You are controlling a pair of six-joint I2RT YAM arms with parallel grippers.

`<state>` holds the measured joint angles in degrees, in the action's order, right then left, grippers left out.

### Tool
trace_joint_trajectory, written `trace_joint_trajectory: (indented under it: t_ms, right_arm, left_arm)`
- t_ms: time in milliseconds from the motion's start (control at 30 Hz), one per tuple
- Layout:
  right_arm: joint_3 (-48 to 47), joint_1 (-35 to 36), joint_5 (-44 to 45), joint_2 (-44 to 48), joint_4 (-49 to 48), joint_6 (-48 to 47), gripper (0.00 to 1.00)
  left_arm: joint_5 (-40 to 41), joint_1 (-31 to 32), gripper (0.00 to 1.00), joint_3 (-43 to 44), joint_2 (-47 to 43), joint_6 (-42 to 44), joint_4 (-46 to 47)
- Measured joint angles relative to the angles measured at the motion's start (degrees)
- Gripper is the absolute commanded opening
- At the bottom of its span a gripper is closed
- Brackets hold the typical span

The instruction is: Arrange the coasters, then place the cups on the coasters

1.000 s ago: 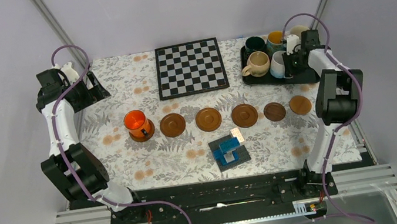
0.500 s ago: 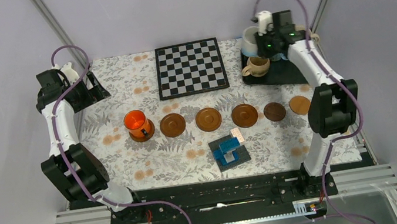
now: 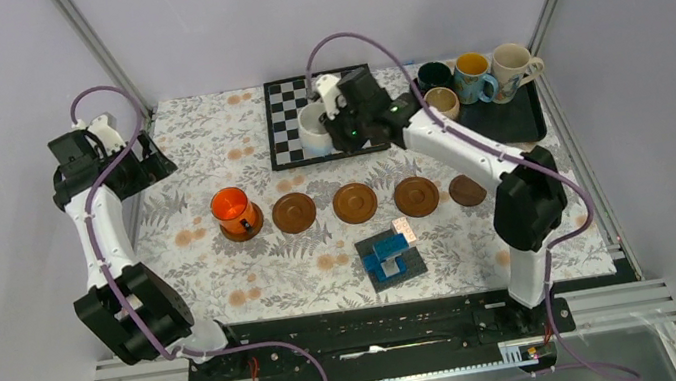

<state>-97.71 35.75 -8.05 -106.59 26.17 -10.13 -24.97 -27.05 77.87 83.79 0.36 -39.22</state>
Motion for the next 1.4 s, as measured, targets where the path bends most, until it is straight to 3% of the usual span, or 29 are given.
trace_joint_trajectory:
  t_ms: [400,633,1133,1400]
  right_arm:
    - [0.0,15.6,11.8,-4.7,-1.9,9.4,0.0]
    - [1.2,21.0,16.0,-6.3,-4.8,11.5,0.0]
    - [5.0,24.0,25.0,-11.7,-10.9,15.4,0.0]
    - [7.6,24.0,25.5,-11.8,-13.8,20.0,0.0]
  left_arm:
    - [0.2,-0.5,0.99,-1.2,-1.3,-2.1,0.4]
    - [0.2,-0.7,0.99,-1.9,-2.4,-2.6,0.3]
    - [0.4,-0.7,0.99,-2.5,-3.4,-3.4,0.3]
    - [0.4,-0.7,0.99,-2.5,-3.5,-3.4,0.3]
